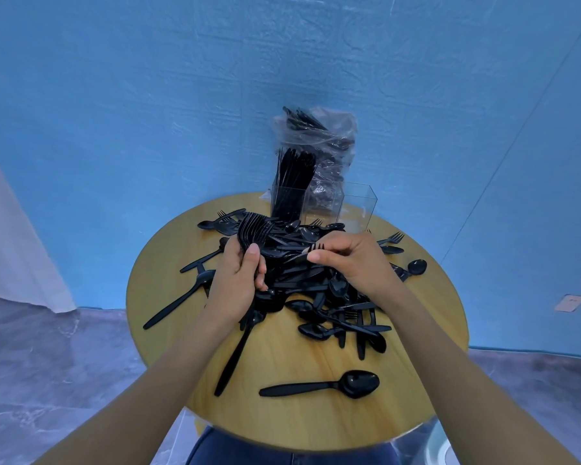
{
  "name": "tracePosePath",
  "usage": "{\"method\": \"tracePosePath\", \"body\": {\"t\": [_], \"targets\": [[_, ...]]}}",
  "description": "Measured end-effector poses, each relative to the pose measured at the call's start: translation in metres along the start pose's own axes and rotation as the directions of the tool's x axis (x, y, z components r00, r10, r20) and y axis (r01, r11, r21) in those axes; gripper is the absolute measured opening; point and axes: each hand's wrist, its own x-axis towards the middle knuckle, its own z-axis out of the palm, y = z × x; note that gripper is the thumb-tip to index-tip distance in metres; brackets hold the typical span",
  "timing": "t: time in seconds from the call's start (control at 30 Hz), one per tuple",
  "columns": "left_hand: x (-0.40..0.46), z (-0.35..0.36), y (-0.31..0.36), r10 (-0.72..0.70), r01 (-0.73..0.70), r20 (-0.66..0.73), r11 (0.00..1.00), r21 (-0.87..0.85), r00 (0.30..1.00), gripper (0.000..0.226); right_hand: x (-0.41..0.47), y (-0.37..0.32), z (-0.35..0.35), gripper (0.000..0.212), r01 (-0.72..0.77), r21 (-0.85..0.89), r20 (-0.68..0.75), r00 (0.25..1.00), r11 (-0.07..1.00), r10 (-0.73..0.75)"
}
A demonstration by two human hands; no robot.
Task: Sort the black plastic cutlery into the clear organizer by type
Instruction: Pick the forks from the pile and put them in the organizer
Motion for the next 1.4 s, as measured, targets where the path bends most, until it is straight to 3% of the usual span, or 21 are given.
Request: {"method": "tracePosePath", "body": {"t": [0.27,0.33,0.4,0.5,0.6,0.83,0.9,1.03,1.2,1.4], "targets": [[-0.001,0.018,-0.011,-0.032,0.030,0.061,0.999,0.039,0.998,0.016,-0.012,0.004,-0.003,0.017,-0.139,-0.237,0.254,0.946,0.961,0.200],[0.000,0.022,-0.012,-0.037,0.035,0.073,0.999,0.031,0.997,0.017,-0.016,0.004,-0.007,0.017,-0.131,-0.222,0.188,0.966,0.966,0.175],[0.001,0.024,-0.011,-0.033,0.032,0.080,0.999,0.020,0.996,0.017,-0.016,0.001,-0.014,0.017,-0.120,-0.161,0.013,0.992,0.980,0.123],[0.007,0.027,-0.006,-0.014,0.012,0.077,0.999,0.030,0.997,0.016,-0.011,-0.011,-0.021,0.020,-0.092,-0.007,-0.238,0.967,0.996,0.088],[0.014,0.032,0.001,0.022,-0.025,0.075,0.999,0.028,0.997,0.016,-0.002,-0.025,-0.021,0.015,-0.050,0.060,-0.347,0.935,0.997,0.068],[0.014,0.039,0.010,0.089,-0.089,0.120,0.996,-0.009,0.989,0.012,0.018,-0.035,0.010,0.010,-0.167,0.083,-0.300,0.936,0.982,0.184],[0.011,0.039,0.013,0.069,-0.064,0.139,0.997,-0.042,0.988,0.012,0.023,-0.030,0.019,0.004,-0.190,0.157,-0.310,0.922,0.969,0.231],[0.010,0.035,0.015,0.067,-0.061,0.152,0.997,-0.045,0.986,0.009,0.026,-0.023,0.034,0.012,-0.174,0.376,-0.300,0.907,0.910,0.297],[0.011,0.032,0.009,0.007,-0.005,0.177,1.000,-0.016,0.984,0.016,0.033,-0.013,0.042,0.024,-0.186,0.443,-0.301,0.890,0.877,0.341],[0.023,0.028,-0.002,-0.088,0.095,0.225,0.995,-0.018,0.970,0.010,0.042,0.006,0.033,0.020,-0.232,0.435,-0.197,0.918,0.870,0.343]]}}
